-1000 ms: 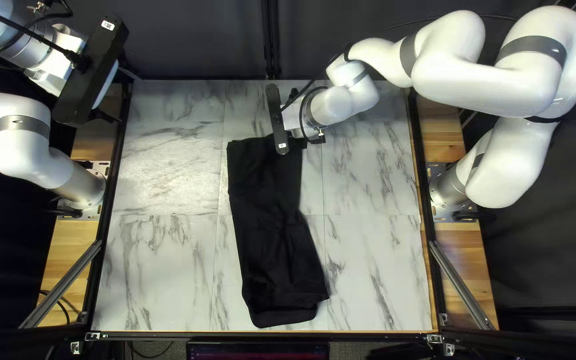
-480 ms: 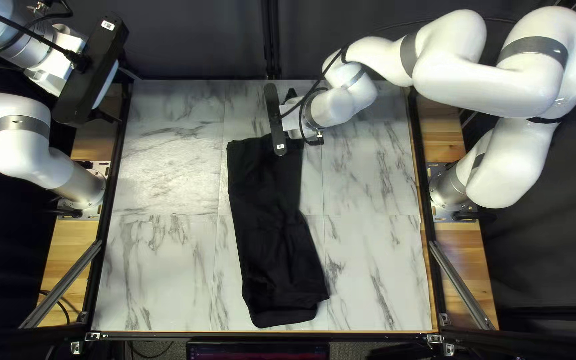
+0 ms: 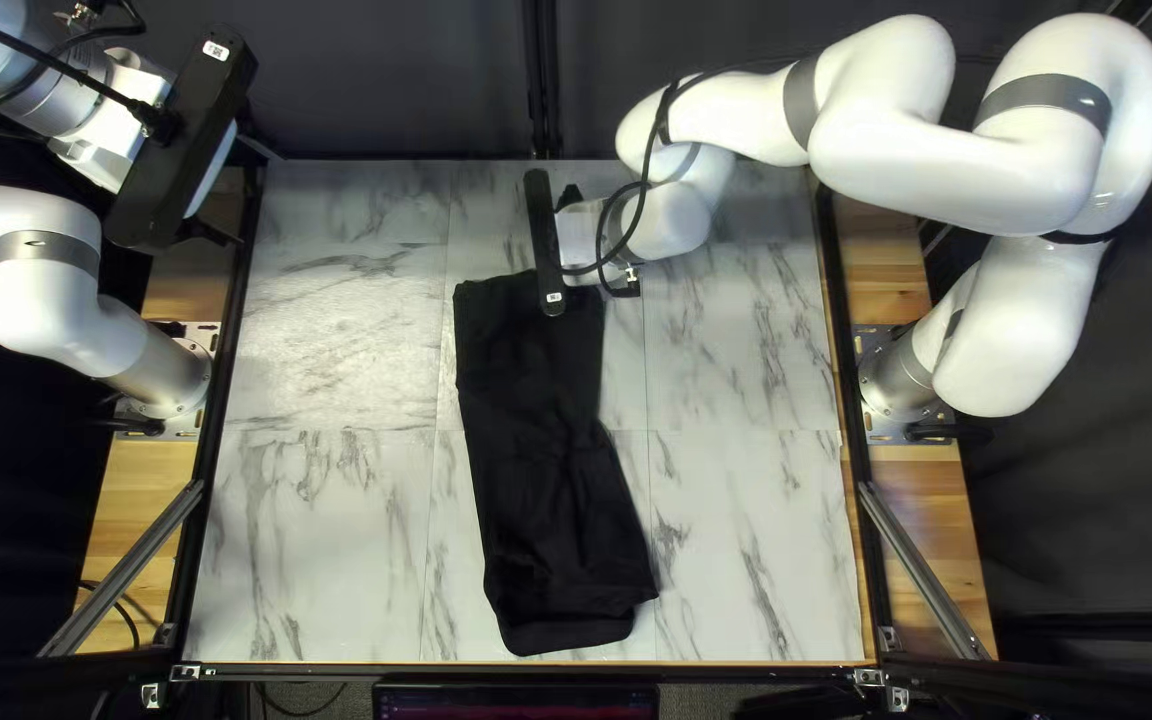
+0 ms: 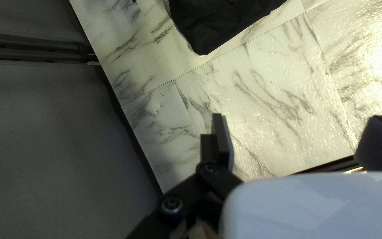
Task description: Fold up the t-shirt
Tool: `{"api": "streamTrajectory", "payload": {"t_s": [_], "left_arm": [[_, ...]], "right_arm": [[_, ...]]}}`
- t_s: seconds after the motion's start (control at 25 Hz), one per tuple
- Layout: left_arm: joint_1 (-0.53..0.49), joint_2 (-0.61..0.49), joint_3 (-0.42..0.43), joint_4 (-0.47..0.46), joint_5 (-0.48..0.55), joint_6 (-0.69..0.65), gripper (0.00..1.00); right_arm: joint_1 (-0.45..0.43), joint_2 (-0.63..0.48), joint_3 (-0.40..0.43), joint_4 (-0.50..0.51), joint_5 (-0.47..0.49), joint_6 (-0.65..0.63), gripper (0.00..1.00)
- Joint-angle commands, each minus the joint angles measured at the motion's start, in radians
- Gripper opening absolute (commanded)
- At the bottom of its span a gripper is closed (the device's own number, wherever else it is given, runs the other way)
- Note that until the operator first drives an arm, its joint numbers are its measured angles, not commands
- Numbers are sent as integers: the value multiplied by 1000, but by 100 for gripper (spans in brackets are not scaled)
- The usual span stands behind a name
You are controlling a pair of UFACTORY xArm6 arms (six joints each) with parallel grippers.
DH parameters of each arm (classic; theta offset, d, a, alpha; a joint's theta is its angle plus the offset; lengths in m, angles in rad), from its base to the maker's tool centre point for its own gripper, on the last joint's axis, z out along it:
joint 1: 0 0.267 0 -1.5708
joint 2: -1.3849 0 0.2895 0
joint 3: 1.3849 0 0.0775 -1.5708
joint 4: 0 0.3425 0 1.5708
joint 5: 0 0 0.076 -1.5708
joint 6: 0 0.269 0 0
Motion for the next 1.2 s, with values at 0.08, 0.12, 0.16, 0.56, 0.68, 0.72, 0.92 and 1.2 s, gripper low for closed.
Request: {"api": "streamTrajectory", "payload": {"t_s": [0.08,0.12,0.16,0.56,0.68,0.72,0.92,1.2], "left_arm": [[0,0,0,0,0,0,100],[0,0,0,0,0,0,100],[0,0,0,0,0,0,100],[0,0,0,0,0,0,100],[0,0,0,0,0,0,100],[0,0,0,0,0,0,100],[0,0,0,0,0,0,100],[0,0,0,0,0,0,100]], "right_arm": [[26,-76,42,26,19,-21,100],[29,-82,44,12,21,-6,100],[36,-91,46,-23,25,30,100],[27,-28,40,-384,51,375,100],[24,-17,40,-370,55,357,100],[24,-15,39,-367,55,353,100],[20,42,-26,-421,46,394,100],[40,83,-104,-532,41,488,100]]}}
